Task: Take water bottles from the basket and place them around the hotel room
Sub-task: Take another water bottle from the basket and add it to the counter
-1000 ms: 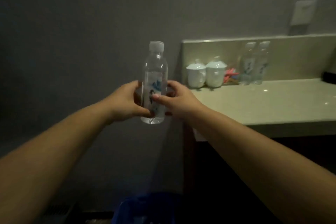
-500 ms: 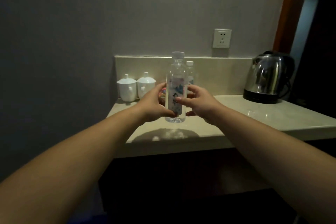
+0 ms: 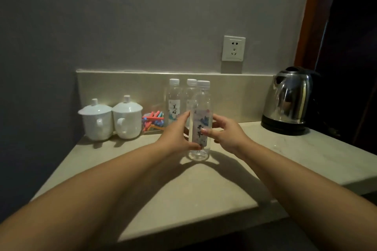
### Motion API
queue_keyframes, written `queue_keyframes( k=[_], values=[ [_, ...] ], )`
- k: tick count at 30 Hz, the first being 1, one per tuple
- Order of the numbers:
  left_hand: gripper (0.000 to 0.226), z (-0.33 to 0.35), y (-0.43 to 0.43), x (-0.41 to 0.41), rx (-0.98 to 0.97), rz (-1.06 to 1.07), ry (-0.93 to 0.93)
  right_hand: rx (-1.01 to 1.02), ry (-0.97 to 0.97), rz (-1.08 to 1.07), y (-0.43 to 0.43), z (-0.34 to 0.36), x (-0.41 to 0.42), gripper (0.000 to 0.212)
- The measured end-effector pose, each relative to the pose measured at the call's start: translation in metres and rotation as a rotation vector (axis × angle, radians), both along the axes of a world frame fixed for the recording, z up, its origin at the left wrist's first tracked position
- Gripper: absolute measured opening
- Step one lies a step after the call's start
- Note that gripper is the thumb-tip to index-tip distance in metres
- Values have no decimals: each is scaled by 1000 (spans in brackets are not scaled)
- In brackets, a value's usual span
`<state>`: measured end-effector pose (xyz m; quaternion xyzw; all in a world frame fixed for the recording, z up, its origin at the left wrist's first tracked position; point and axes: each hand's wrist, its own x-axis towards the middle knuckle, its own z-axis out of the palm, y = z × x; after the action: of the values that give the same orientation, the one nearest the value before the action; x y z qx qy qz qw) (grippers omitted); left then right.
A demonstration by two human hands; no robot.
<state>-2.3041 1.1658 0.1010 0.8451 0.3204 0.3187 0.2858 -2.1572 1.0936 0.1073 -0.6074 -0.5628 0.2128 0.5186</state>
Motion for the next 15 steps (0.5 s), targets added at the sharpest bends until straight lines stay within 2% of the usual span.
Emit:
queue_keyframes(
  k=[4, 8, 11, 13, 15],
  values=[
    [99, -11, 30, 32, -58, -19, -28, -23, -60, -68, 27, -7, 28, 47],
    [90, -21, 49, 59, -27, 1, -33, -25, -74, -113, 48, -13, 53, 47],
    [59, -27, 56, 74, 12, 91, -10, -37, -103, -162, 60, -22, 64, 41],
    [38, -29, 58, 79, 108, 199, 81, -80, -244, -177, 67, -34, 70, 42],
    [40, -31, 60, 82, 205, 270, 221, -122, -394, -189, 71, -40, 75, 48]
  ],
)
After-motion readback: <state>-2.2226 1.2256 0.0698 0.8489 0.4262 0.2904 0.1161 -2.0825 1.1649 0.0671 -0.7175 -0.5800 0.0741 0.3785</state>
